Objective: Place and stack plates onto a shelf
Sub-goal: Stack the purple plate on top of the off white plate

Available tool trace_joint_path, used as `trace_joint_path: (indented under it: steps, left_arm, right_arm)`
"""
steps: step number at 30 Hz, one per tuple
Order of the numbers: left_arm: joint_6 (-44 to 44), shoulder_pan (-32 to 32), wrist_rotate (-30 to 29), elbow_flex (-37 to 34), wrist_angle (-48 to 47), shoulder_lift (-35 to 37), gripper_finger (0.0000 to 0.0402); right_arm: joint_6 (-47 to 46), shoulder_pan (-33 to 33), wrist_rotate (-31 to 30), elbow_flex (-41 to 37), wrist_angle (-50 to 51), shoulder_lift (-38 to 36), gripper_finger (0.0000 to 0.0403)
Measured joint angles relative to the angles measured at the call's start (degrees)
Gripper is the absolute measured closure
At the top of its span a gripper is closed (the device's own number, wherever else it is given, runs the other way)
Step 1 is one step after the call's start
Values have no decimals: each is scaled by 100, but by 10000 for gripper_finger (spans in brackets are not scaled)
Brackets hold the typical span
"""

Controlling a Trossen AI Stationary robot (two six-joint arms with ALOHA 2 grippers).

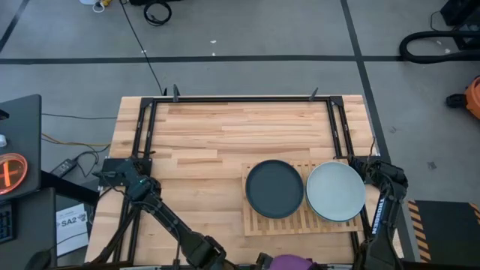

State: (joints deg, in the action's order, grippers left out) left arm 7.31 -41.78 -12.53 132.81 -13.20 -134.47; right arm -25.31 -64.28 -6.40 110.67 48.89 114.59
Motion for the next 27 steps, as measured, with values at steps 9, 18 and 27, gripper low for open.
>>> trace_joint_path:
  steps: [9, 18, 27]
  left_arm:
    - [317, -35, 155, -1, -347, 0, 221]
    - [716, -33, 322, -1, -614, 0, 221]
    - [708, -33, 382, -1, -666, 0, 232]
  right_arm:
    - [457, 73, -399, 0, -76, 0, 387]
    - [645, 76, -734, 0, -84, 0, 387]
    - [768, 76, -1009, 0, -84, 0, 386]
